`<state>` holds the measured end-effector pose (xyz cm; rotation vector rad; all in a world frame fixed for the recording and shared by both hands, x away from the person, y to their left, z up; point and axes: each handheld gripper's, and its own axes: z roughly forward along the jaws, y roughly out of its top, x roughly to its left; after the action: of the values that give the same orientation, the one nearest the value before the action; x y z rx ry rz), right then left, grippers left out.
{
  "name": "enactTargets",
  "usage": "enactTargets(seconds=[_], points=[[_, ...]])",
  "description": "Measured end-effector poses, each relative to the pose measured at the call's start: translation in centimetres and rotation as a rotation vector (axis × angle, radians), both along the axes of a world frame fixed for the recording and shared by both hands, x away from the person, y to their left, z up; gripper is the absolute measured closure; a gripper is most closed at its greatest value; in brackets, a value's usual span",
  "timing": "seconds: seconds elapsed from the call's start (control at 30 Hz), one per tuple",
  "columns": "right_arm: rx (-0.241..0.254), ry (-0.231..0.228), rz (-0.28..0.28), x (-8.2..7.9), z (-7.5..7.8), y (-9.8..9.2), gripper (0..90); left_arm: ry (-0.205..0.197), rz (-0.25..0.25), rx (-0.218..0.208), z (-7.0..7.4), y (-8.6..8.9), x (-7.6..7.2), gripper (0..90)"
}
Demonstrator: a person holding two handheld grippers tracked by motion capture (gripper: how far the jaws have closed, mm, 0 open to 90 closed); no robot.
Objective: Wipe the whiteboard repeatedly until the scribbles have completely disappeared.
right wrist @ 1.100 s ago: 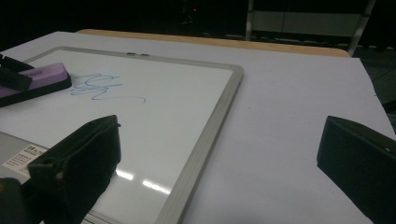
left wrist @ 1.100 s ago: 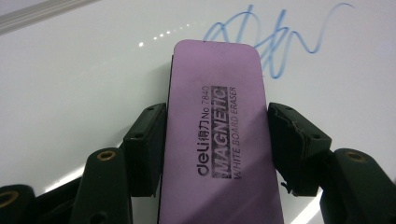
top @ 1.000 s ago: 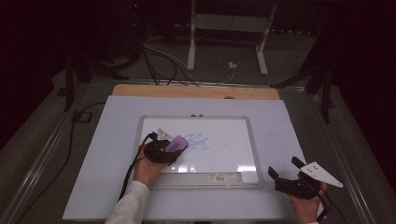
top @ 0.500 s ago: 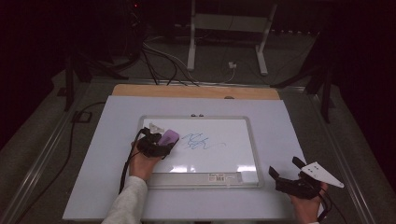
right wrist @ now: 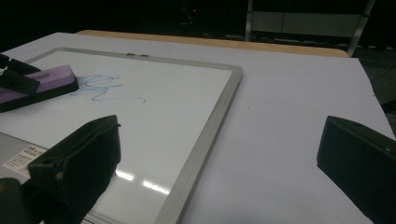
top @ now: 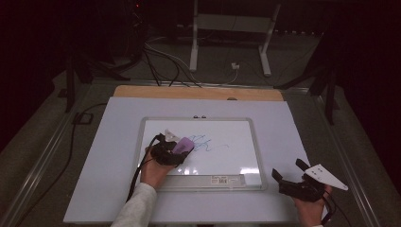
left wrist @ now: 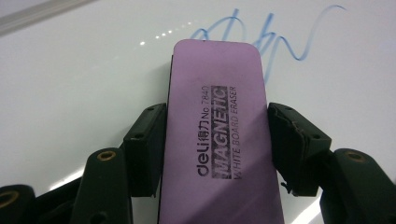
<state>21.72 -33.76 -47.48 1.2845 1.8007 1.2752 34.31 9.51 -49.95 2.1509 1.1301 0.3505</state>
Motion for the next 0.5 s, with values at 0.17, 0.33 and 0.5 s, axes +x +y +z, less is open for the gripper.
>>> enactTargets(seconds=[0.17, 0.33, 0.5], points=[[0.001, 0.000, -0.001, 0.0, 0.0, 0.0, 0.1, -0.003, 0.069, 0.021, 0.1, 0.7, 1.6, 41.9], [0.000, -0.001, -0.001, 0.0, 0.0, -0.1, 0.1, 0.004, 0.133, 0.005, 0.0, 1.1, 3.0, 41.9], [-0.001, -0.001, 0.000, 0.0, 0.0, -0.1, 0.1, 0.006, 0.135, 0.003, 0.0, 0.4, 3.3, 41.9]])
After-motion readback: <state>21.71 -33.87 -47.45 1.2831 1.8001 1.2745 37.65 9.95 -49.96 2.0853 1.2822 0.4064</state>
